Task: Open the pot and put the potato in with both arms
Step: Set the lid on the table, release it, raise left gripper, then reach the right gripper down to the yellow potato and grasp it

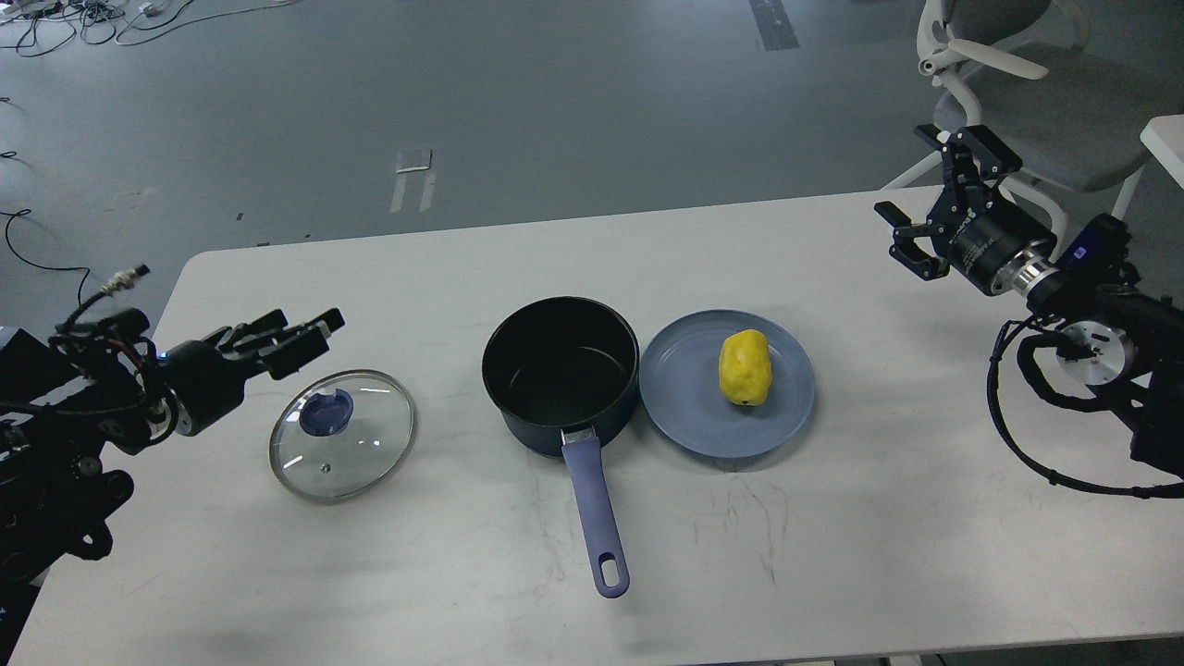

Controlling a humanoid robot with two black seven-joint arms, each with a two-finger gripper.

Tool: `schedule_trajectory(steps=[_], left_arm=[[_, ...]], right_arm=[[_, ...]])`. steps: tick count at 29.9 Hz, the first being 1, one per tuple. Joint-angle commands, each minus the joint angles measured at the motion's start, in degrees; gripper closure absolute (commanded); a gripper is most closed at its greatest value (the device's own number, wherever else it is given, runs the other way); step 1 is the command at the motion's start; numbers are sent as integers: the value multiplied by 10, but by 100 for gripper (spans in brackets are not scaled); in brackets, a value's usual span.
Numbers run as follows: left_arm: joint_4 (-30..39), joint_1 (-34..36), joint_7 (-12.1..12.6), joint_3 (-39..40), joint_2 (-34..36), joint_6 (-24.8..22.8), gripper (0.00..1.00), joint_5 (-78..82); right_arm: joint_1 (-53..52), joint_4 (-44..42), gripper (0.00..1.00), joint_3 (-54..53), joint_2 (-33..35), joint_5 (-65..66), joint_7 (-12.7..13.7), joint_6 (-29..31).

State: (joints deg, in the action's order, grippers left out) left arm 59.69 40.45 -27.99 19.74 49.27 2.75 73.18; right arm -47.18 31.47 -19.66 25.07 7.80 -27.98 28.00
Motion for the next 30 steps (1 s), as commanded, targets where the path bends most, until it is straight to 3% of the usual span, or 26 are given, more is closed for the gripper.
schedule_trajectory(steps=[1, 7, 15, 21, 30], left_arm=[[14, 64, 0, 4, 0, -48, 2, -197], [35, 131, 11, 5, -2, -85, 3, -384], [76, 154, 32, 12, -3, -87, 2, -393], [96, 155, 43, 12, -2, -87, 2, -393], [108, 154, 50, 11, -3, -87, 2, -393]], right_arm=[[-87, 48, 0, 116, 43, 47, 0, 0], [-207, 101, 0, 239, 72, 213, 0, 0], [-319, 145, 0, 413, 25, 413, 0, 0], [-364, 160, 0, 528, -33, 445, 0, 0], [-367, 143, 0, 598, -90, 446, 0, 0]])
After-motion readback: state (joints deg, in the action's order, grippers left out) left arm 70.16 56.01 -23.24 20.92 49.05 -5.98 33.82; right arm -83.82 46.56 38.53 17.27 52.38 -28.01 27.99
